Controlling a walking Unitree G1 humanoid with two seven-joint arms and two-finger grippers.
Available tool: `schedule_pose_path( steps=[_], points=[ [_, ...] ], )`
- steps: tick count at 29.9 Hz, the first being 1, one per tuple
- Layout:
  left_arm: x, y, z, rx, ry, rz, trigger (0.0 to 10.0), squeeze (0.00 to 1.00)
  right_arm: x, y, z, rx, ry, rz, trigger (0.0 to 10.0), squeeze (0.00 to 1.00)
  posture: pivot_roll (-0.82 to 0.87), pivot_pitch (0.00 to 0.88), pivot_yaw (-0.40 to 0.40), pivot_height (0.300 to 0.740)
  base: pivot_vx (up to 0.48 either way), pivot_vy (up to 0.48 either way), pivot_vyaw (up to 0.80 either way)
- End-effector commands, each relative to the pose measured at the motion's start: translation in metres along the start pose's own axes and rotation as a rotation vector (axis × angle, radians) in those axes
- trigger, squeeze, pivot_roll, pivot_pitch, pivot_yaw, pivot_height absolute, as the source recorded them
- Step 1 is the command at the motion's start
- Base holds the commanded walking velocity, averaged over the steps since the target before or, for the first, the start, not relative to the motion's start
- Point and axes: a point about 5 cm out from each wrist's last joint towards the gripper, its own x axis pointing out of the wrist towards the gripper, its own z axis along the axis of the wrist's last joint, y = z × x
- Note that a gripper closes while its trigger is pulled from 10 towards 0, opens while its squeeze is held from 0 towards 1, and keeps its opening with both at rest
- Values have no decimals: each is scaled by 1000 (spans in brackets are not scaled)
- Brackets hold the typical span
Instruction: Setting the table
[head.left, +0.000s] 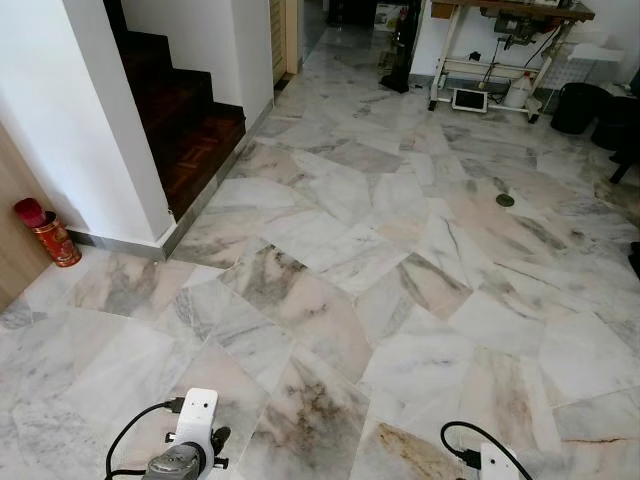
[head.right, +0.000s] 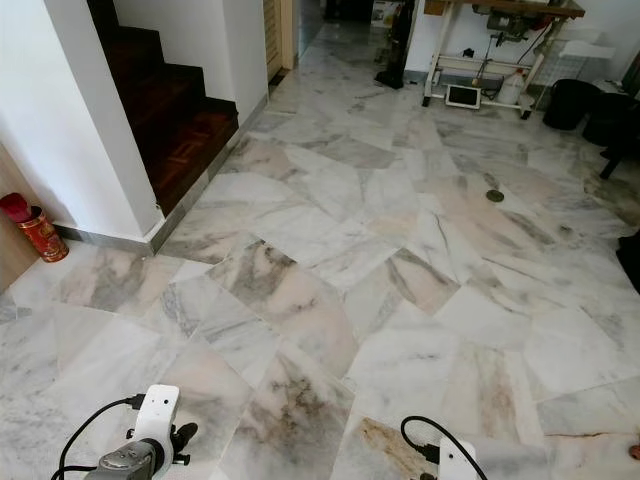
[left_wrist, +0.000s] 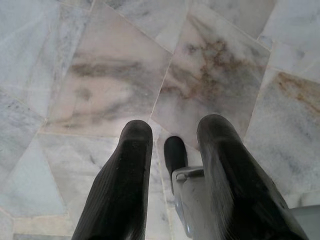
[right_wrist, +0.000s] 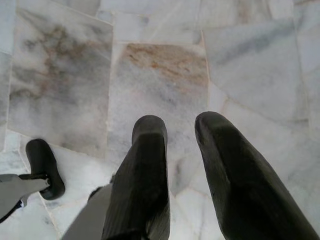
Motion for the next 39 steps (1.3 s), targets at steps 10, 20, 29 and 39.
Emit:
schedule_pose_path(
  steps=[10, 20, 29, 39],
  points=[
    [0, 2, 3, -24, -25, 24, 10000, 0, 2, 6, 8, 16, -33, -1, 10000, 0, 99, 0, -44, 740, 0, 0, 0],
    [0, 5, 4, -11, -25, 31, 10000, 0, 3, 13, 15, 4, -38, 10, 10000, 0, 108, 0, -49, 740, 0, 0, -619],
    [-1, 5, -3, -7, -4, 30, 10000, 0, 2, -2, 11, -4, -3, -12, 10000, 0, 109, 0, -51, 740, 0, 0, -775],
    [-2, 6, -4, -11, -3, 37, 10000, 0, 3, 0, 13, -16, 0, -11, 10000, 0, 116, 0, -56, 740, 0, 0, -775]
  ],
)
